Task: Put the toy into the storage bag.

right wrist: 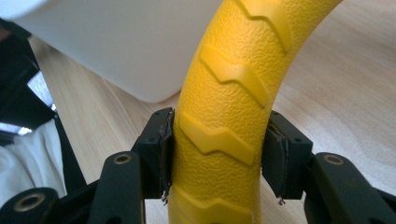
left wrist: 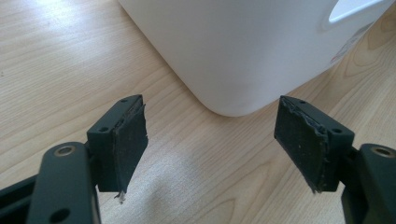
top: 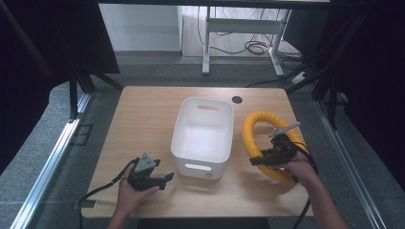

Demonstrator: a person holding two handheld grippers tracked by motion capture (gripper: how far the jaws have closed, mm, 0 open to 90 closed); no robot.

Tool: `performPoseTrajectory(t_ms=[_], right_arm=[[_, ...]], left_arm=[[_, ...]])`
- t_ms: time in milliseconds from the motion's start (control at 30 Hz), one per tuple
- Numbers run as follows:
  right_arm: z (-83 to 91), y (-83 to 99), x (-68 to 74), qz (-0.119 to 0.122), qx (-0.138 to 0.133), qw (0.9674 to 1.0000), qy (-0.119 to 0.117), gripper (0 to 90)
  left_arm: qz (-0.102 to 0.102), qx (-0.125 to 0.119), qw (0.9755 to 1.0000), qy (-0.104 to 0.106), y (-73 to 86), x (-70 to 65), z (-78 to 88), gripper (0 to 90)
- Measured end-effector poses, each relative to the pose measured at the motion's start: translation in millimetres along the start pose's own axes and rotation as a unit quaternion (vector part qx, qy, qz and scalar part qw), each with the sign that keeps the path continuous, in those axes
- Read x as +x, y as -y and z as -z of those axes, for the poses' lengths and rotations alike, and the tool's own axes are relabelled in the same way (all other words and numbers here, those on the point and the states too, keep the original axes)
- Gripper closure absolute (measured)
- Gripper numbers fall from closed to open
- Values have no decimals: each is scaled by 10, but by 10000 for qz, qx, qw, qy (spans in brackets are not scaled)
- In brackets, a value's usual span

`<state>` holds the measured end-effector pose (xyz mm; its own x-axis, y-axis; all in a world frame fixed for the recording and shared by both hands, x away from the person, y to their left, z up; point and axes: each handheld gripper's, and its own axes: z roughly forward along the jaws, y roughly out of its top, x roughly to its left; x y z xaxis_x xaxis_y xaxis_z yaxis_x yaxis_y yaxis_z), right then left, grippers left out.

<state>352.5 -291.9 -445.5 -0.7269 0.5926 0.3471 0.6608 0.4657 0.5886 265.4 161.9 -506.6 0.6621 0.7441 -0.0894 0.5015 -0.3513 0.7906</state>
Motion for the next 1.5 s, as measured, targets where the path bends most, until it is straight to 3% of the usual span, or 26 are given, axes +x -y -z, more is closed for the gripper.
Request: performPoseTrajectory(t_ms=[233,700,1300,1333,1367,1400,1433,1467,1500], right_arm=[[139,9,-56,-175,-508,9985,-69,491],[297,71,-96,-332,-1127,9930,-107,491],[454,117,-116,-426,-1624,9858,-36,493],[469,122,-116,-420,-1702,9845,5,493],[534,152,-120,-470,-1935,9799,83,495],[534,152,-120,-470,-1935,9799,83,495],[559,165,-122,-474,-2044,9777,104,495],[626,203,-127,-484,-2284,9723,135,496],[659,220,-130,-497,-2381,9699,140,497]], left_arm=[[11,-14,10000,22,-3,1,8,255],[28,-38,10000,43,-5,1,9,255],[55,-74,9999,80,-10,4,15,255],[59,-78,9999,79,-11,4,19,255],[59,-95,9999,75,-13,7,25,256],[59,-95,9999,75,-13,7,25,255],[61,-106,9999,75,-14,8,27,255],[69,-111,9999,80,-15,9,27,256],[69,-115,9999,85,-15,8,28,256]])
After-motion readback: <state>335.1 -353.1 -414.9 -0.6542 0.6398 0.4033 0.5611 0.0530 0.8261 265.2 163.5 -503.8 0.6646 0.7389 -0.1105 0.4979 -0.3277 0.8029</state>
